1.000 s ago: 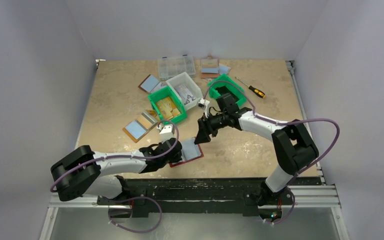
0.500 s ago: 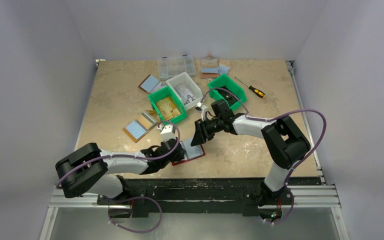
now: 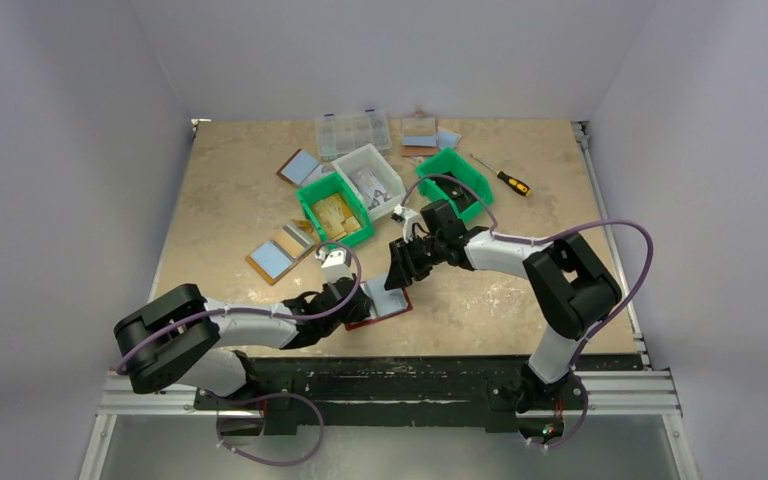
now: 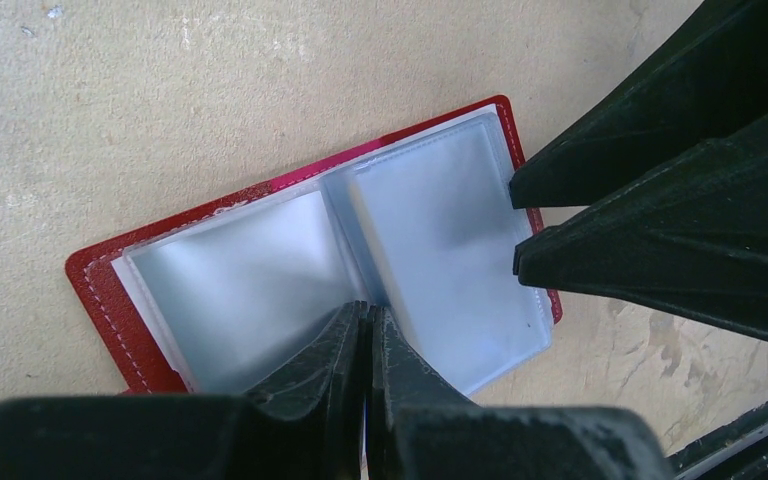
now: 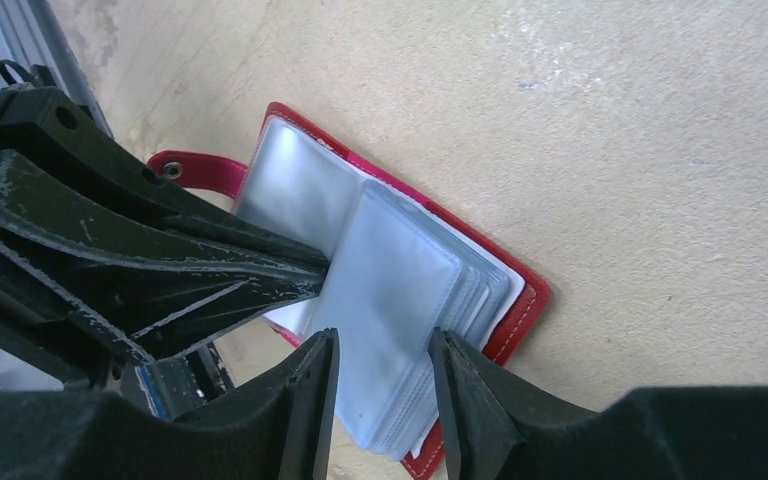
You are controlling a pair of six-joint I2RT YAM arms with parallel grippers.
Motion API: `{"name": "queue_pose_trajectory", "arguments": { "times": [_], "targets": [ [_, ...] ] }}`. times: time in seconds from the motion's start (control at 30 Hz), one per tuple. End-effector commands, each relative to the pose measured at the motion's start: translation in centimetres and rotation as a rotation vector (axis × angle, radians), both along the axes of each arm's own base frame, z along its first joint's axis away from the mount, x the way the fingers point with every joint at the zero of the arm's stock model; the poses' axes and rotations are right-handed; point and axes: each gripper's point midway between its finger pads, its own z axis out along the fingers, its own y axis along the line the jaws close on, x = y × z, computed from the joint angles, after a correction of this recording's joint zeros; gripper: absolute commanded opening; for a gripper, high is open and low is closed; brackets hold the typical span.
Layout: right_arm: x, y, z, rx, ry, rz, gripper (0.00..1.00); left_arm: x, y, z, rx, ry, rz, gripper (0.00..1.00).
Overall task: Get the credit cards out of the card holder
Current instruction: Remove the credit card from the card holder.
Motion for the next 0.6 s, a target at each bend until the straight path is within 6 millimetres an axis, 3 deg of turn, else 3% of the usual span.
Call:
{"name": "queue_pose_trajectory", "arguments": {
  "times": [0.0, 0.3, 0.57],
  "targets": [
    [1.2, -0.2, 0.8, -0.023, -0.067, -0.017, 0.47, -2.2, 2.3, -3.5, 0.110, 0.095, -0.030, 0.03],
    [-0.2, 0.6, 0.8, 0.018, -0.013, 0.038, 0.47, -2.3, 2.2, -3.3, 0.095, 0.094, -0.032, 0.03],
    [-2.0, 1.7, 2.0, 0.096, 0.045, 0.112, 0.35, -2.4, 2.2, -3.1, 0.084, 0.094, -0.035, 0.03]
  ]
}}
